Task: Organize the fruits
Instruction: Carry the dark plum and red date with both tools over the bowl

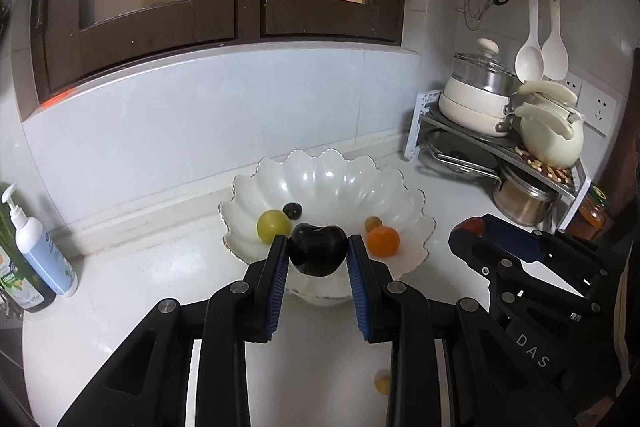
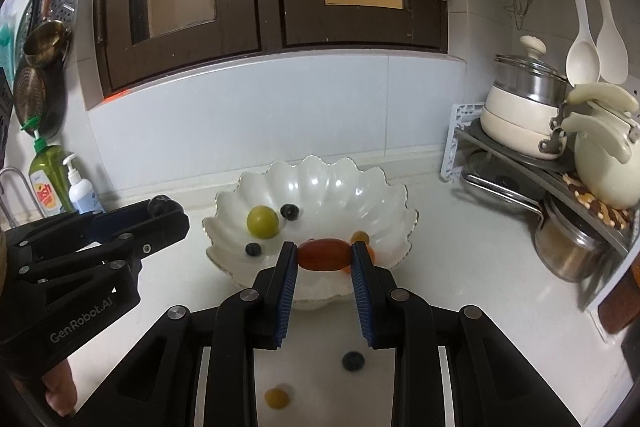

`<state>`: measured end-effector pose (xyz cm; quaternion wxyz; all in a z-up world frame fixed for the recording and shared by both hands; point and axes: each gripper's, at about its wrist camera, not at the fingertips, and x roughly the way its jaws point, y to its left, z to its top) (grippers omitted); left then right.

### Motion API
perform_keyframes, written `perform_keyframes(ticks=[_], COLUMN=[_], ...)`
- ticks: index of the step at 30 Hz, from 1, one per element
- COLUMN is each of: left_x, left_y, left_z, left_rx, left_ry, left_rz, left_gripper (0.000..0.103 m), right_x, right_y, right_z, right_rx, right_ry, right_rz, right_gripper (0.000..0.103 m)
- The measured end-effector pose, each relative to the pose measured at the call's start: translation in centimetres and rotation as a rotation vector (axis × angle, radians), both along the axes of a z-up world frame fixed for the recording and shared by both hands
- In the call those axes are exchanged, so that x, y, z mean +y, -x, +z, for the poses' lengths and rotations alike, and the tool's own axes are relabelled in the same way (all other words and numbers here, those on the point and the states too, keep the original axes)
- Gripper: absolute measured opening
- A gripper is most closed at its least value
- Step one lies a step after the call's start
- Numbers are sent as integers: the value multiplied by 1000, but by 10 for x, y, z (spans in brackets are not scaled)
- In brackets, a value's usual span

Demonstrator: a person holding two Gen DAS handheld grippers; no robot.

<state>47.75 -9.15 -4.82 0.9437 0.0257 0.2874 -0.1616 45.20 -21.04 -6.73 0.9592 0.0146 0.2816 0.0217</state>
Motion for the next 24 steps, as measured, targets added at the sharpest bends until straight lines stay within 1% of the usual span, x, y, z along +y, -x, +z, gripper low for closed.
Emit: perform_keyframes(ticks=[8, 11, 14, 18, 24], left_x=[-3, -4, -7, -8, -11], left_y=[-20, -31, -43, -58, -73], left_z=[1, -1, -8, -18, -28], left_rx=[-3, 3, 22, 52, 85], left_ry=[-8, -27, -46, -67, -91], left_rz=[19, 27, 34, 39, 39], left_gripper=[30, 30, 30, 30, 30], right_x=[-1, 1, 4, 4, 2], right_y=[-21, -31, -44, -60, -77], right_z=[-2, -5, -12, -24, -38], right_rx=[13, 29, 60, 115, 166], right_ry=[1, 8, 21, 6, -1], right_rz=[7, 10, 16, 23, 15], right_gripper=[29, 29, 29, 29, 29])
